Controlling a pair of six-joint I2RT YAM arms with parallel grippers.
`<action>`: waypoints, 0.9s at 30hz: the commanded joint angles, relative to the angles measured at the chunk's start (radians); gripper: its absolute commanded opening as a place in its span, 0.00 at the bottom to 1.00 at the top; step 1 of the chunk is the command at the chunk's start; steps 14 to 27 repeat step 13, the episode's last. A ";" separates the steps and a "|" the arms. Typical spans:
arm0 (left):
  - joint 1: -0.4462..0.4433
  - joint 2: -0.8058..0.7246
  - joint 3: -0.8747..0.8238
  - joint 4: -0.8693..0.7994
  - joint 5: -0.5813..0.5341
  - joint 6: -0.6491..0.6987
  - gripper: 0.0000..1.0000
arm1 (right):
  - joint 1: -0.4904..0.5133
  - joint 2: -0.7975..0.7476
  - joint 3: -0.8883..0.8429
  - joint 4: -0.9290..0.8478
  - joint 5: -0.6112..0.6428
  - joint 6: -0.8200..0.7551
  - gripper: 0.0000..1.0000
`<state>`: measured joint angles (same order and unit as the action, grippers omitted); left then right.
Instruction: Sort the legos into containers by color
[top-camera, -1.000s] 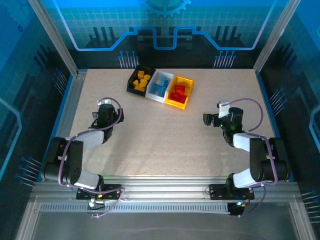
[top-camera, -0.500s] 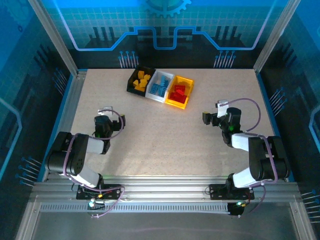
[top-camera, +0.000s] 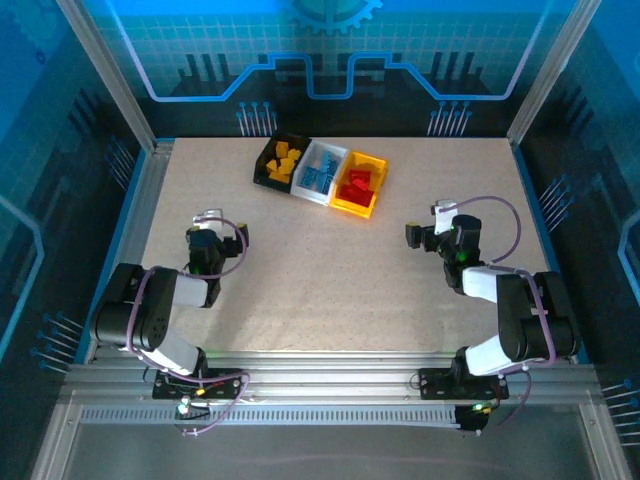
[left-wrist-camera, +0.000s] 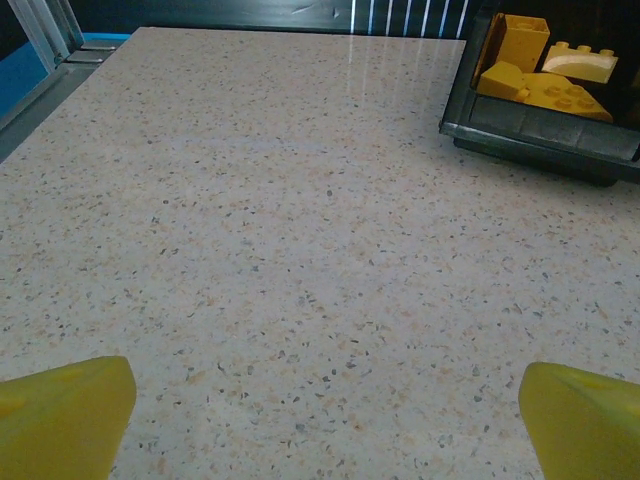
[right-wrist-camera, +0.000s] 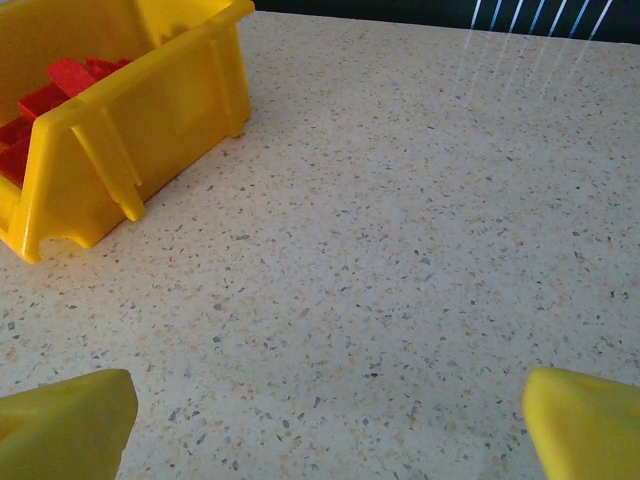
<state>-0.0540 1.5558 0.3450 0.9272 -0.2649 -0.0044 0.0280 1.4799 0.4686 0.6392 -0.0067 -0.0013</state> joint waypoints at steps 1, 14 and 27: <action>0.010 0.002 0.017 0.046 -0.012 -0.008 0.99 | 0.016 0.011 -0.001 0.043 0.017 -0.006 1.00; 0.010 0.002 0.017 0.045 -0.011 -0.008 0.99 | 0.020 0.027 -0.034 0.114 0.020 -0.011 1.00; 0.010 0.002 0.017 0.045 -0.011 -0.008 0.99 | 0.020 0.027 -0.034 0.114 0.020 -0.011 1.00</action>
